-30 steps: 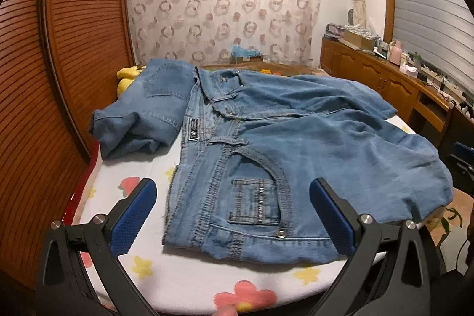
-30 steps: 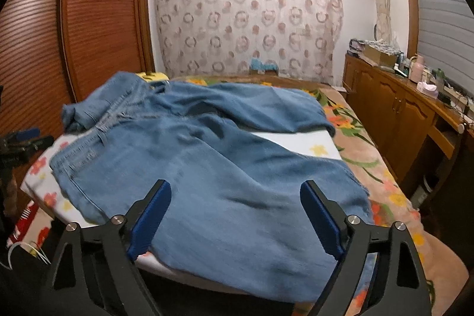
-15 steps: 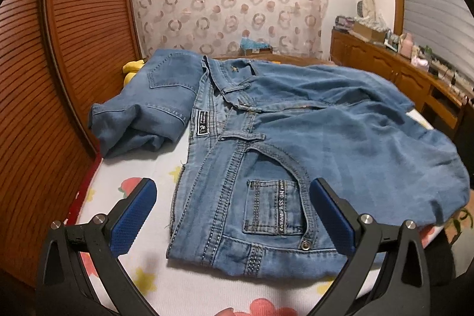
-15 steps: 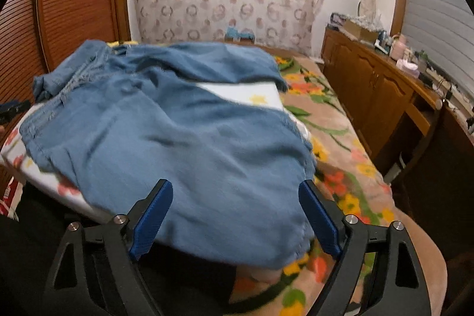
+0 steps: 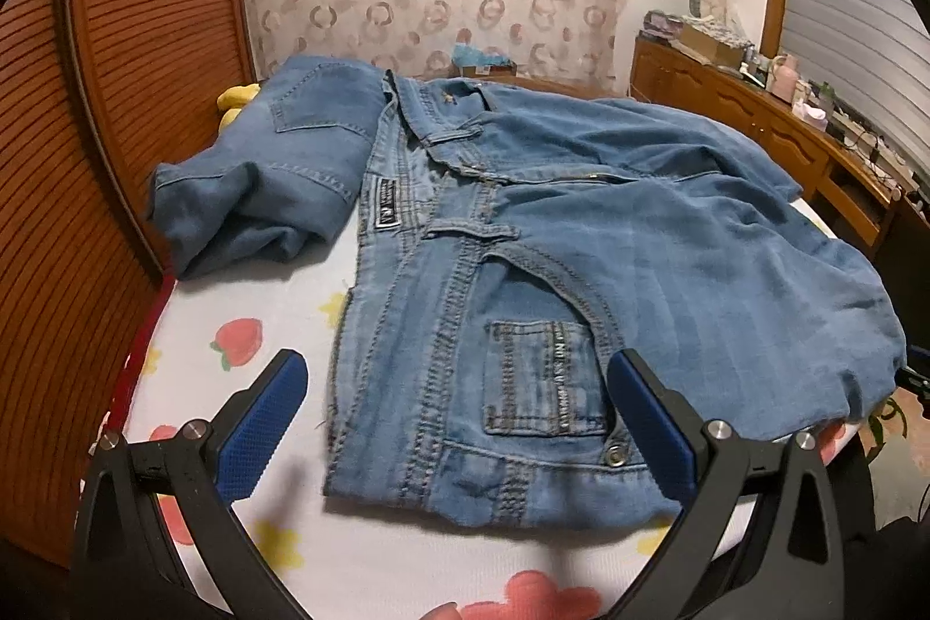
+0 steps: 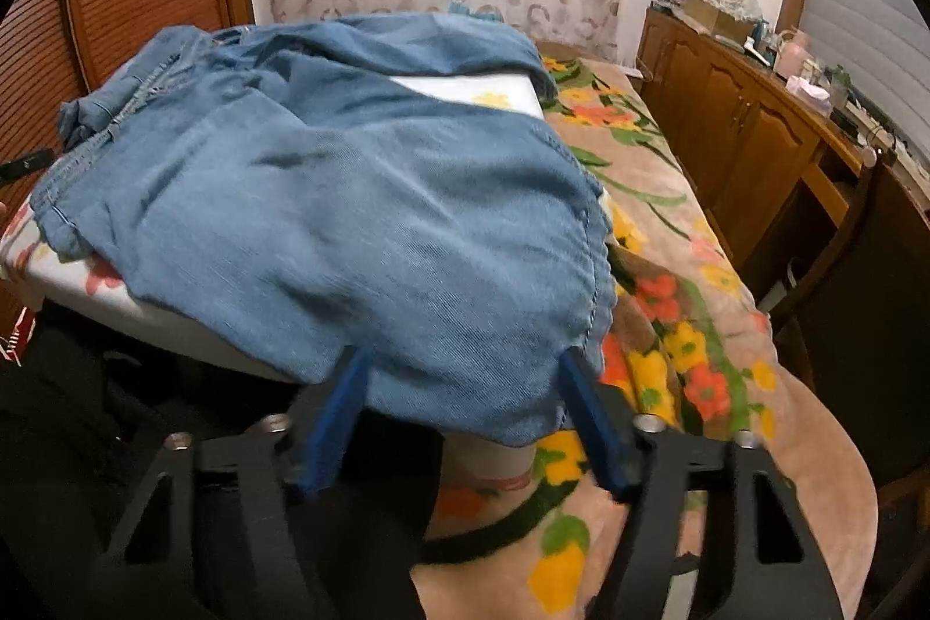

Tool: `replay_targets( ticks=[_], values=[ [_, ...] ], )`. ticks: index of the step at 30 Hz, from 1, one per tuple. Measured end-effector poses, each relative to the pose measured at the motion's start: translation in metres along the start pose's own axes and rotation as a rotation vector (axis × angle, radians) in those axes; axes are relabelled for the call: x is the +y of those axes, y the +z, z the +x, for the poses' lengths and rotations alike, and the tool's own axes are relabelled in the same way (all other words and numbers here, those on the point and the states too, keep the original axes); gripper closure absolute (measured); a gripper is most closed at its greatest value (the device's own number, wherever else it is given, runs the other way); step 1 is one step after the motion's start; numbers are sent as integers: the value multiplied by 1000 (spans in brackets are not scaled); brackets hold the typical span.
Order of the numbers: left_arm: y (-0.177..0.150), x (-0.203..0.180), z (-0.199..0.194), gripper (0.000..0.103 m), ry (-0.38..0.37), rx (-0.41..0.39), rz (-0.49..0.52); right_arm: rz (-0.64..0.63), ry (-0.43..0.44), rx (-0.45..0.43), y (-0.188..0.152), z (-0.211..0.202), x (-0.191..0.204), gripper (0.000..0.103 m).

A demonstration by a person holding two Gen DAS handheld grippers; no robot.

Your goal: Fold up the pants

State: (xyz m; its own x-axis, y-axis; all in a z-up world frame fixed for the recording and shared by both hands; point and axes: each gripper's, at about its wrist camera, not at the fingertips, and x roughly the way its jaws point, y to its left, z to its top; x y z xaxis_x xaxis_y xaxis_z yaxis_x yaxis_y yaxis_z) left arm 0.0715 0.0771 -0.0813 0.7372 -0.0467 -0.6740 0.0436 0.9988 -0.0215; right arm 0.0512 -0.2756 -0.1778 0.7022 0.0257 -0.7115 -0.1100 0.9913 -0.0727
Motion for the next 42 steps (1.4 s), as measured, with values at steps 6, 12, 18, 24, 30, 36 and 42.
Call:
replay_targets(
  ticks=[6, 12, 18, 24, 30, 36, 42],
  values=[
    [-5, 18, 2, 0, 25, 12, -22, -12, -34, 29, 2, 2, -1, 89],
    [-11, 33, 5, 0, 36, 19, -48, -10, -11, -10, 12, -6, -9, 99],
    [-16, 37, 11, 2, 32, 33, -53, -8, -13, -100, 23, -41, -9, 100],
    [-18, 42, 11, 4, 37, 39, -57, -4, 1, -183, 33, -76, -16, 100],
    [-22, 44, 15, 10, 16, 58, -55, -29, -6, -248, 30, -81, -16, 101],
    [-26, 48, 13, 27, -33, 58, -70, -38, -27, -343, 48, -77, -16, 101],
    [-32, 47, 11, 40, -66, 66, -84, -50, -17, -372, 50, -54, -11, 101]
  ],
)
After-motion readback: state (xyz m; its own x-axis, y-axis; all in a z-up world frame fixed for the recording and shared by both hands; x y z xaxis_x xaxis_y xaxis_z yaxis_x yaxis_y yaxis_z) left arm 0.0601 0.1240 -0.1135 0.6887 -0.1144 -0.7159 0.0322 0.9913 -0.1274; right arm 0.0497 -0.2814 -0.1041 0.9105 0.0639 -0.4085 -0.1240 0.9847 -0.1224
